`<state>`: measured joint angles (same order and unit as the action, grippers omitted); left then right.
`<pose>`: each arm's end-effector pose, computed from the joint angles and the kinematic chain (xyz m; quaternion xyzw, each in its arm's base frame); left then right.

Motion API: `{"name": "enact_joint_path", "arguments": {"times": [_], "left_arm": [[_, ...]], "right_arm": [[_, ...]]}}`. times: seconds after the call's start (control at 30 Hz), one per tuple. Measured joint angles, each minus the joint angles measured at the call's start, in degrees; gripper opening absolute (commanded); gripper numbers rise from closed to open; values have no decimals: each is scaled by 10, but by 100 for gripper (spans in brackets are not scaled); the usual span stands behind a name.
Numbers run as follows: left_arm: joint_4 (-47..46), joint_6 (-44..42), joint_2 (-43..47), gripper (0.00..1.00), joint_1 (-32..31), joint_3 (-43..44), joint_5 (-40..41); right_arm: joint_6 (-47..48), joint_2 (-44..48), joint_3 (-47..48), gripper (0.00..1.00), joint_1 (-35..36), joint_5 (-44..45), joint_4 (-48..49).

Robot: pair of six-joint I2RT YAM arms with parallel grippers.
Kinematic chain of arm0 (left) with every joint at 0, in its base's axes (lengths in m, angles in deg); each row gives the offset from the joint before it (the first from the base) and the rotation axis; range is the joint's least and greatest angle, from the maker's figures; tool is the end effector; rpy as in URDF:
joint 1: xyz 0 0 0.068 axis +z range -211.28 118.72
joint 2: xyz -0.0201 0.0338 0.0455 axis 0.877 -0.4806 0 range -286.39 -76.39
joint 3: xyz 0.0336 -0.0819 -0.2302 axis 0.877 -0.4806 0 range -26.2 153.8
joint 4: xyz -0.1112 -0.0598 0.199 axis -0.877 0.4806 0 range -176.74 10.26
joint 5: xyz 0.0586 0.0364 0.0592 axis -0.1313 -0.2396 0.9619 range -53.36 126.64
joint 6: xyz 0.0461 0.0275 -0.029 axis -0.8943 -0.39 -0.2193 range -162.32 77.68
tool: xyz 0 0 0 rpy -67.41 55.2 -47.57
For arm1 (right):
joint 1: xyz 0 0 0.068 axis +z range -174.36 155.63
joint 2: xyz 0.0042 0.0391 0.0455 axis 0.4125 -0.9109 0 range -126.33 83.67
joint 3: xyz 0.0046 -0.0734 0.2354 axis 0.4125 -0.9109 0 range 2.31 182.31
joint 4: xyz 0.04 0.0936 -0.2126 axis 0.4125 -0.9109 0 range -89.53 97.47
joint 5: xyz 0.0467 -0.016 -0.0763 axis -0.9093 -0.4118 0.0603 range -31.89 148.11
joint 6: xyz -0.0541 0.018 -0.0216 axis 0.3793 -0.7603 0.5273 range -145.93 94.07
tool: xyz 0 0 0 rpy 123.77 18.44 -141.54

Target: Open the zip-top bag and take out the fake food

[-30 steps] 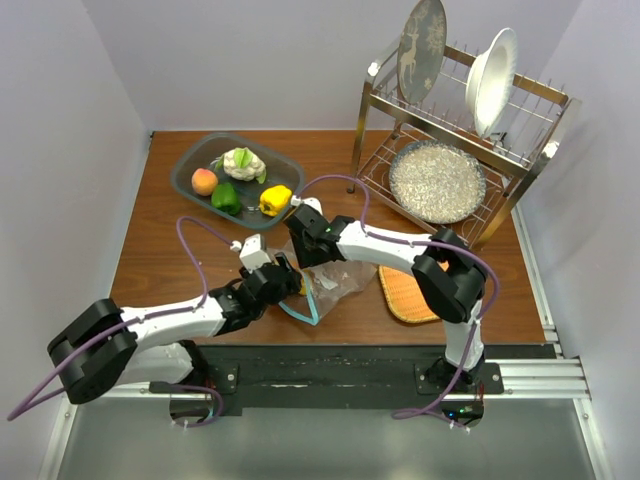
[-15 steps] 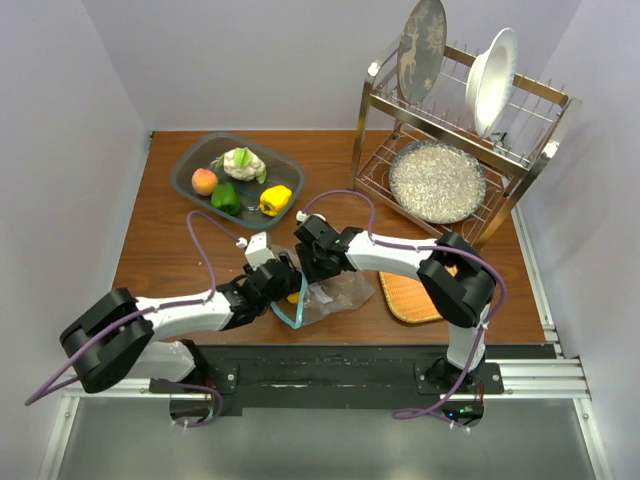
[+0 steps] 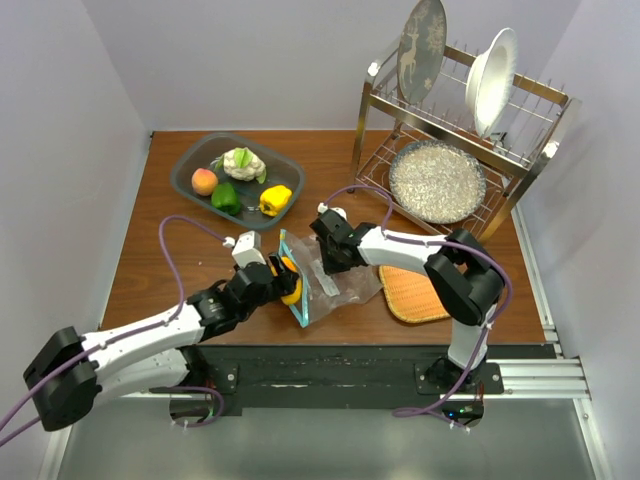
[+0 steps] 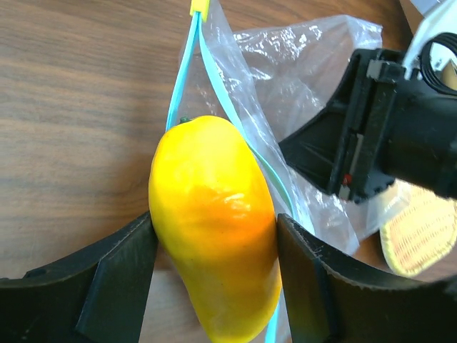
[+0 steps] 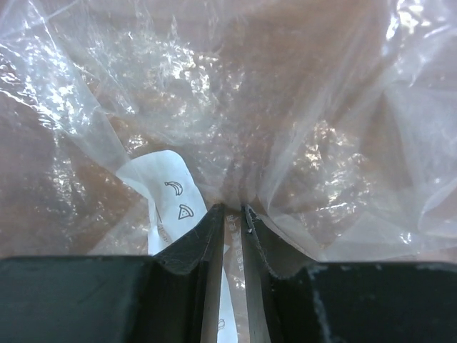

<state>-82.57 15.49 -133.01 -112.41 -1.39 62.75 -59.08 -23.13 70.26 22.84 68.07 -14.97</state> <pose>0.1404 -0.1423 0.1801 -0.1529 0.8605 -0.2431 0.4209 0.2452 0.2533 0.1463 -0.0967 0.9605 0.0951 0.2429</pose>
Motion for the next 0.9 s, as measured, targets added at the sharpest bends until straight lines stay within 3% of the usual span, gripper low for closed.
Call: {"name": "enact_joint_path", "arguments": {"times": [0.27,0.4,0.5,0.63,0.77,0.9], "left_arm": [[126,-1,123,29,0,6,-21],[183,-18,145,29,12,68,-11],[190,-52,97,29,50,151,-3],[147,-112,-8,29,154,254,-16],[107,-159,-127,29,260,319,-50],[81,-198,-243,31,325,369,-73]], "right_arm": [[-3,5,-7,19,0,13,2],[-3,24,-15,18,0,12,2],[-3,50,-17,19,0,12,1],[-3,87,-18,24,0,10,1],[-3,130,-28,32,0,9,0],[-2,179,-48,37,0,10,-5]]}}
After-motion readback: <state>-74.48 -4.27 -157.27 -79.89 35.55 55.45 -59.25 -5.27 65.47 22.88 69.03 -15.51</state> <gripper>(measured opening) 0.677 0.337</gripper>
